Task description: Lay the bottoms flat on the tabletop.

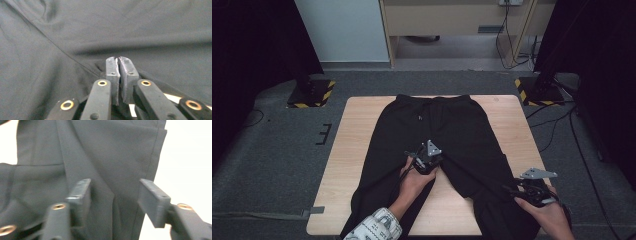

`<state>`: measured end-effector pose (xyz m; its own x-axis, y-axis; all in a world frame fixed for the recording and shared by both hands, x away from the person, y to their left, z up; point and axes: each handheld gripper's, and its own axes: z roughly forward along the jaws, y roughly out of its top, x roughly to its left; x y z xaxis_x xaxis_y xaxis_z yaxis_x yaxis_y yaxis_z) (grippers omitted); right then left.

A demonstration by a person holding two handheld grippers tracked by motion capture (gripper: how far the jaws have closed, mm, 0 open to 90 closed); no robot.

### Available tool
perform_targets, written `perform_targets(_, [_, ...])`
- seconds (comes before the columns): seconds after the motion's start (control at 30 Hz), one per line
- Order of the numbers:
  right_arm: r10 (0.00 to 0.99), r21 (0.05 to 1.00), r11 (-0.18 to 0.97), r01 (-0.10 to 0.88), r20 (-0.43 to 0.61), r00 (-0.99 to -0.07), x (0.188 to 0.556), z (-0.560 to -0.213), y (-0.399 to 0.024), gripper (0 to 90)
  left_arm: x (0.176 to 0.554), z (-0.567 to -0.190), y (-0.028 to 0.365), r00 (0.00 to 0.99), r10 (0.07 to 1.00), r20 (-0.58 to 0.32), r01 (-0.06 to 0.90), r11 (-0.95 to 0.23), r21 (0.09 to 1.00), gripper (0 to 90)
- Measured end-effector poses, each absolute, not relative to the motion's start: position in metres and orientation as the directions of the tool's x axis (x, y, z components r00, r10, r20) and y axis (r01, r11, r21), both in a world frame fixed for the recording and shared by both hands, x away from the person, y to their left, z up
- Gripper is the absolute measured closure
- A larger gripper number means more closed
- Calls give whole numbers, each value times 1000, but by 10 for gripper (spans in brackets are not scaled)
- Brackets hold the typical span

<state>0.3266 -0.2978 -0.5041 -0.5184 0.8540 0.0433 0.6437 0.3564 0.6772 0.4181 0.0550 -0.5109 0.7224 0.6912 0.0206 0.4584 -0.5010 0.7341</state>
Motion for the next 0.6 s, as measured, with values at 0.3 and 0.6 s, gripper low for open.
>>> perform_targets(0.3, [875, 649, 351, 675, 30, -483, 348, -521, -286, 377, 417, -514, 78, 708, 705, 29, 468, -500, 728, 877])
perform_targets(0.6, [810, 628, 447, 637, 19, -586, 325, -517, -274, 754, 422, -513, 98, 686, 727, -31, 507, -447, 737, 871])
